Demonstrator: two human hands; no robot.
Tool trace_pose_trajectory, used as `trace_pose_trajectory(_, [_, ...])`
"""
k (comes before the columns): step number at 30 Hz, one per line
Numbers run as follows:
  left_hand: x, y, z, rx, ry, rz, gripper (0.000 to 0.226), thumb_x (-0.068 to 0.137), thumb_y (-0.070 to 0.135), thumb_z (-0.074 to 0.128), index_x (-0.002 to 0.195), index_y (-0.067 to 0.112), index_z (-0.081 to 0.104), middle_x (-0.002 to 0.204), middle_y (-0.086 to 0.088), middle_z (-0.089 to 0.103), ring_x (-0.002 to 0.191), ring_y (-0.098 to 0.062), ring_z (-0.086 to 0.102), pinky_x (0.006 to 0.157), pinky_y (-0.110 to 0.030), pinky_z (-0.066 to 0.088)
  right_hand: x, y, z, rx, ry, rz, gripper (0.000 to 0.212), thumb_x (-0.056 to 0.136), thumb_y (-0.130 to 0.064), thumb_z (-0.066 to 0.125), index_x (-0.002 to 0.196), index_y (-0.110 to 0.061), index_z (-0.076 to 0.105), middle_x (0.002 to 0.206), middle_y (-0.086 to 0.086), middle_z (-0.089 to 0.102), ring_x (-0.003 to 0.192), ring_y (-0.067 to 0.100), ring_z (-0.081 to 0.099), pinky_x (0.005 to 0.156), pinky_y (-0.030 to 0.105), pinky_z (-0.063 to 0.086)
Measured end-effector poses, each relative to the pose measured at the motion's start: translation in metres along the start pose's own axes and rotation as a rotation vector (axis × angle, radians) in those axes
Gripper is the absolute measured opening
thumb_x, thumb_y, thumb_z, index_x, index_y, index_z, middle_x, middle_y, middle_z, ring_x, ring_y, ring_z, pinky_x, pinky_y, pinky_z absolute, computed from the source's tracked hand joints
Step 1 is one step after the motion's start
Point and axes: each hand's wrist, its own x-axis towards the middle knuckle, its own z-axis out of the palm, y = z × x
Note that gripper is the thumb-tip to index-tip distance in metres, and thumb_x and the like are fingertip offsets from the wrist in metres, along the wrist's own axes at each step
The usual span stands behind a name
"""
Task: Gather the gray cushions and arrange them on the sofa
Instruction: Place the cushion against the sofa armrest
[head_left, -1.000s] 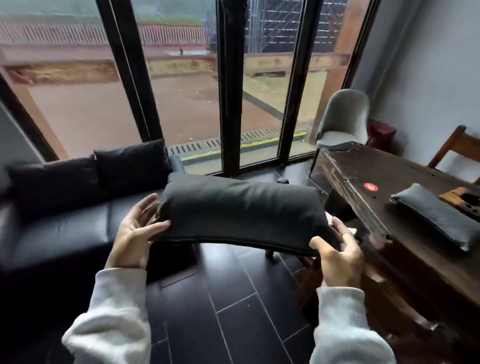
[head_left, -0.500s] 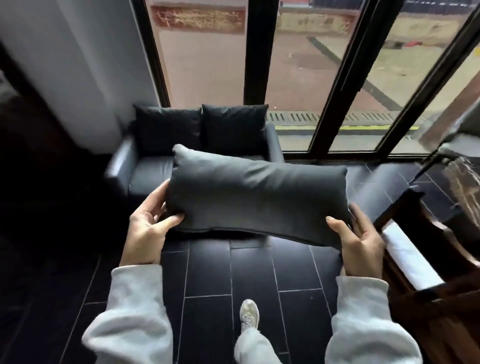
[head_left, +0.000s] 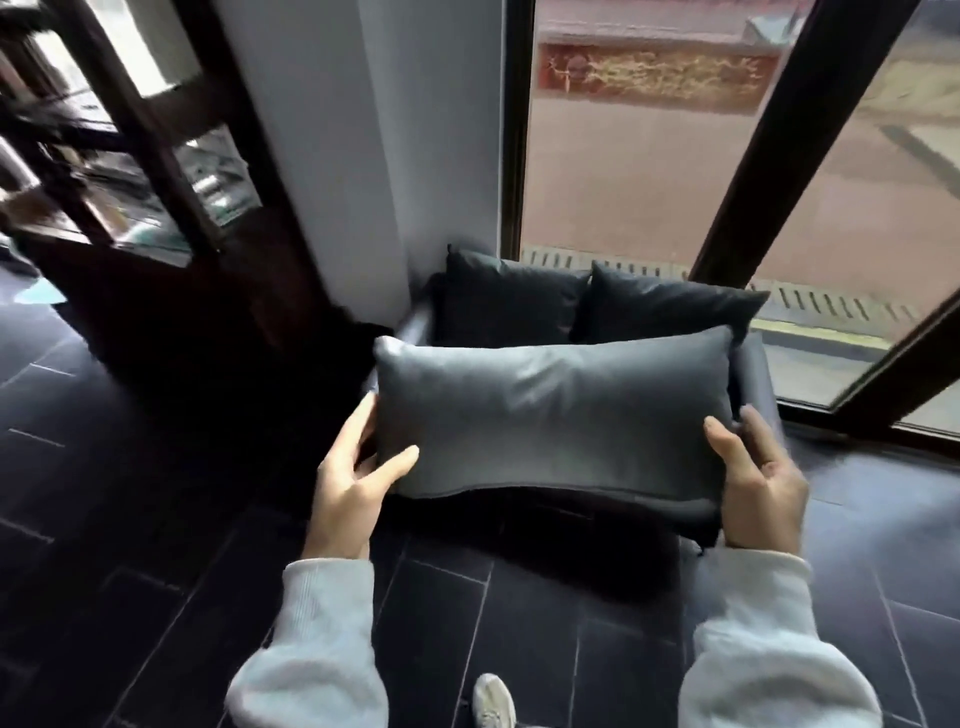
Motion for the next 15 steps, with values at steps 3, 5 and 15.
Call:
trace_pose_trajectory(3, [0.041,-0.012,-0.018,-0.011,0.149,-0.080,0.075,0.077,0.031,0.082,0.145,0.039,0.053,0.143,0.008,0.060,0.123,0.004,0.060,0.088,-0.010,0.051,0.031,-0.001,0.060,-0.042,-0.127,-0.022,0.083,0.073,-0.055,0.073,0.146,-0.019,0.058,0.139,0.003,0.063,0.127,0.006,0.060,0.109,0.026,0.045])
trace_pose_trajectory(5, [0.064,-0.025,-0.026,-0.004,0.227,-0.116,0.082,0.074,0.040,0.083,0.148,0.040,0.048,0.144,0.012,0.057,0.118,0.010,0.059,0.087,-0.011,0.051,0.046,0.006,0.094,-0.107,-0.218,-0.054,0.070,0.083,-0.048,0.073,0.145,-0.020,0.060,0.143,0.007,0.060,0.133,0.016,0.057,0.113,0.037,0.045])
trace_pose_trajectory(15, [0.248,-0.098,-0.038,0.031,0.298,-0.317,0.074,0.068,0.065,0.080,0.136,0.046,0.057,0.134,0.014,0.061,0.121,0.002,0.058,0.097,-0.023,0.045,0.172,0.060,0.259,-0.131,-0.227,0.059,0.029,0.092,-0.031,0.076,0.120,-0.029,0.067,0.122,-0.004,0.072,0.106,-0.003,0.070,0.091,0.020,0.054])
